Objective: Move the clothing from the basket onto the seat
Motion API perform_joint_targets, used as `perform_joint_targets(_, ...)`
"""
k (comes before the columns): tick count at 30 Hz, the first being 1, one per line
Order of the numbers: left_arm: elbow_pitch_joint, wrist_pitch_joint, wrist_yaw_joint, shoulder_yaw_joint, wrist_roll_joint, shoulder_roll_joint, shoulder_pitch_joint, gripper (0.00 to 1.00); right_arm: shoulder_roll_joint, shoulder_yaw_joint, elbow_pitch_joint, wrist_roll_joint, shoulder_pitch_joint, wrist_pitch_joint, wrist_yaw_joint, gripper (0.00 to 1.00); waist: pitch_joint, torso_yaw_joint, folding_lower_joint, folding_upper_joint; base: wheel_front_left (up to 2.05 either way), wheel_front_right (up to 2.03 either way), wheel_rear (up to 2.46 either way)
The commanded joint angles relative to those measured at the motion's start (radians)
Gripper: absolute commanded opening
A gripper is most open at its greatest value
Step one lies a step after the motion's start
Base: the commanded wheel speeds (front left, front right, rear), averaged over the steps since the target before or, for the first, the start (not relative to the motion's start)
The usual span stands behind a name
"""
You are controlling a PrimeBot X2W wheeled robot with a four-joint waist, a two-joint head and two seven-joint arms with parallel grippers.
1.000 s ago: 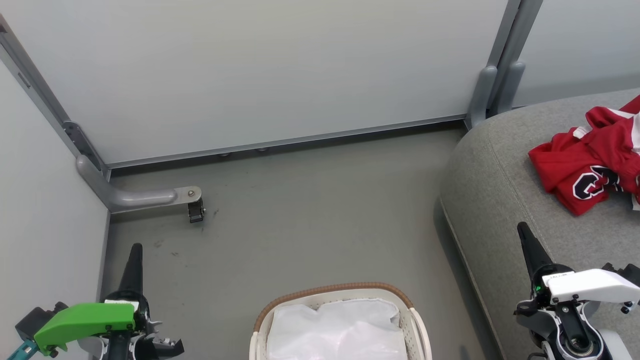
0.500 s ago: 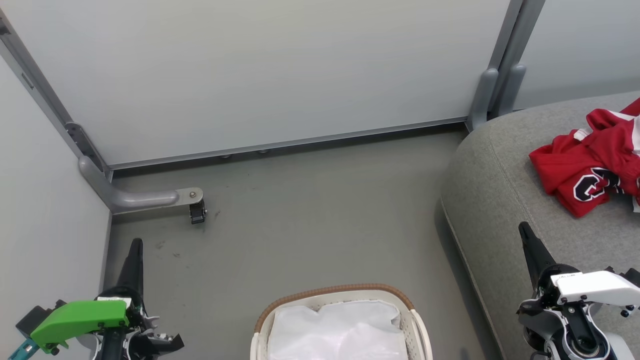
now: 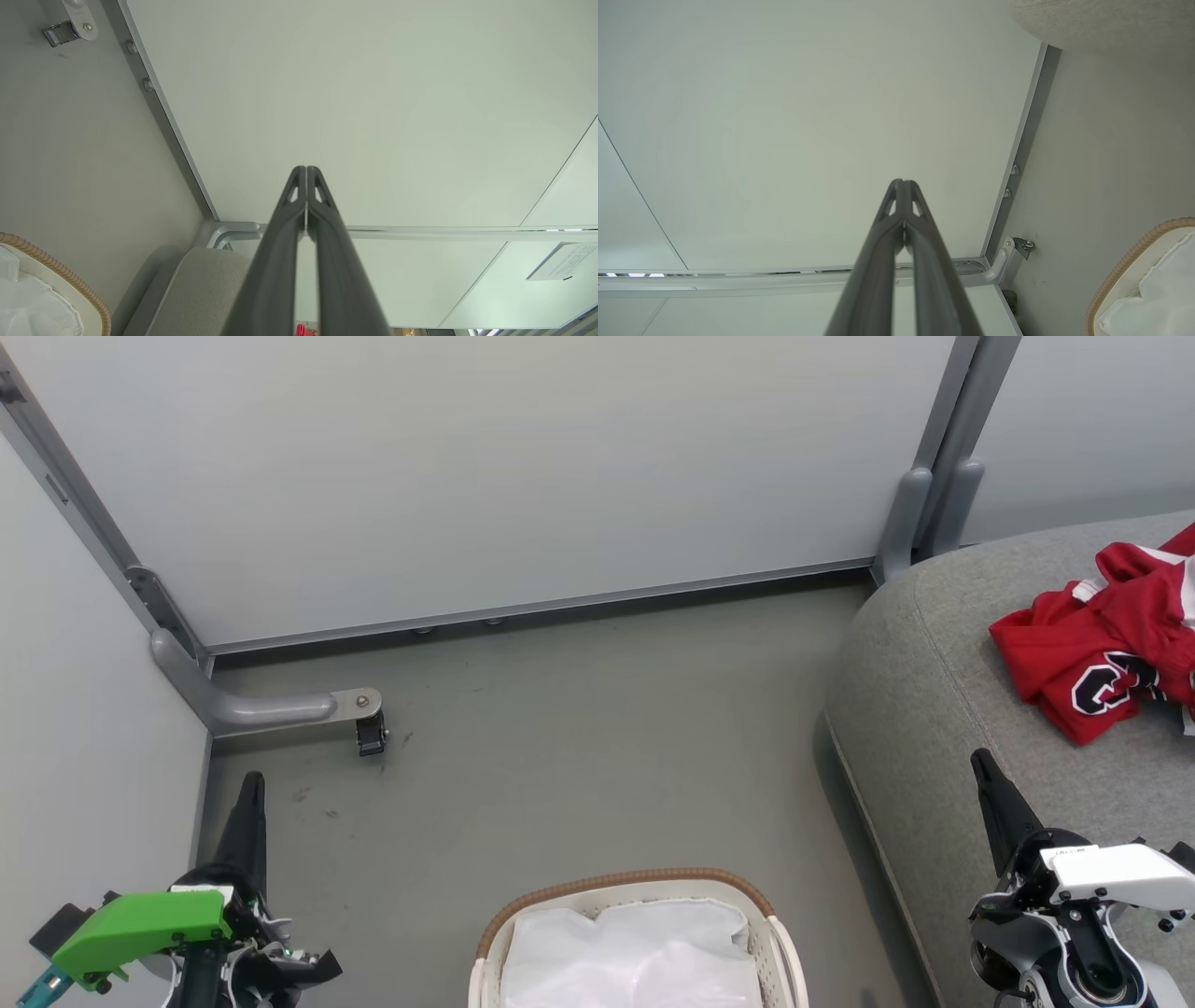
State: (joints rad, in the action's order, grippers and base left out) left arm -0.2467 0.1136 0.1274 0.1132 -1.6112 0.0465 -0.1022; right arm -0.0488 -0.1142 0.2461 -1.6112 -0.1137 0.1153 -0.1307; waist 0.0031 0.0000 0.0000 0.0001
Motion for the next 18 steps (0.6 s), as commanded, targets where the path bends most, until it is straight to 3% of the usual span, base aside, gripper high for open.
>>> perform_joint_targets(1, 0.003, 0.005, 0.006, 0.003, -0.003, 0.007, -0.012, 0.0, -0.002, -0.002, -0.004, -0.003, 0.011, 0.002, 0.0, 0.0, 0.0, 0.0, 0.0, -0.0001, 0.0, 0.0, 0.0)
perform_joint_targets(18, 0.003, 0.004, 0.006, 0.003, -0.003, 0.007, -0.012, 0.0, -0.002, -0.002, -0.004, -0.003, 0.011, 0.002, 0.0, 0.0, 0.0, 0.0, 0.0, -0.0001, 0.0, 0.0, 0.0)
